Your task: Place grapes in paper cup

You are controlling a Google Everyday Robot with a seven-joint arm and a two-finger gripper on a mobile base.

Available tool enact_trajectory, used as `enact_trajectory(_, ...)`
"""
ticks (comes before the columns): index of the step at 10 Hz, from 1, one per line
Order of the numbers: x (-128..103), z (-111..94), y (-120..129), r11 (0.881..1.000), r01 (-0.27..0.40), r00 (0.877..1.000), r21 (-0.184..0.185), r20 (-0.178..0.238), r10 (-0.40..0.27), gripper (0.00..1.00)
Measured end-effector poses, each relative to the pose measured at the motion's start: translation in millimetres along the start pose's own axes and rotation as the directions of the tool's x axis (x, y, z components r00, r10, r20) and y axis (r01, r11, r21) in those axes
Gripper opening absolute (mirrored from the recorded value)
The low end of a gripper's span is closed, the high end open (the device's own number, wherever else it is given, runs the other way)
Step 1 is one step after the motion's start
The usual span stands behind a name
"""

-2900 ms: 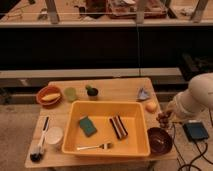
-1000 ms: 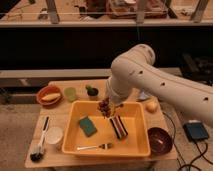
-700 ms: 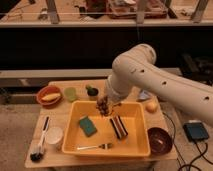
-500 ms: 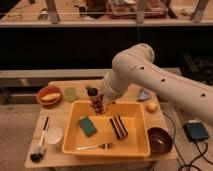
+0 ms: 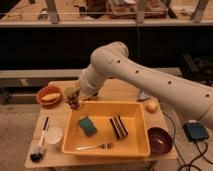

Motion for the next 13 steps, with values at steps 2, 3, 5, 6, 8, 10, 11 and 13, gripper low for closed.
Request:
enact_trajectory(2, -19, 20, -10, 0.999, 0.027, 0.998, -0.019, 0.051, -0.026, 0.00)
enact_trajectory(3, -27, 27, -11, 0.999, 0.043, 0.997, -0.030, 0.068, -0.041, 0.00)
enact_trajectory(5, -42, 43, -5, 0.995, 0.072, 0.993, -0.064, 0.098, -0.066, 0.00)
enact_trajectory(6, -45, 48, 1, 0.994, 0.080, 0.992, -0.081, 0.102, -0.071, 0.00)
enact_trajectory(8, -43, 46, 0, 0.994, 0.076, 0.993, -0.078, 0.100, -0.068, 0.00)
enact_trajectory(10, -45, 48, 1, 0.994, 0.079, 0.992, -0.081, 0.104, -0.070, 0.00)
enact_trajectory(11, -45, 48, 1, 0.993, 0.083, 0.991, -0.087, 0.109, -0.073, 0.00)
enact_trajectory(13, -56, 64, 12, 0.985, 0.114, 0.985, -0.130, 0.140, -0.096, 0.00)
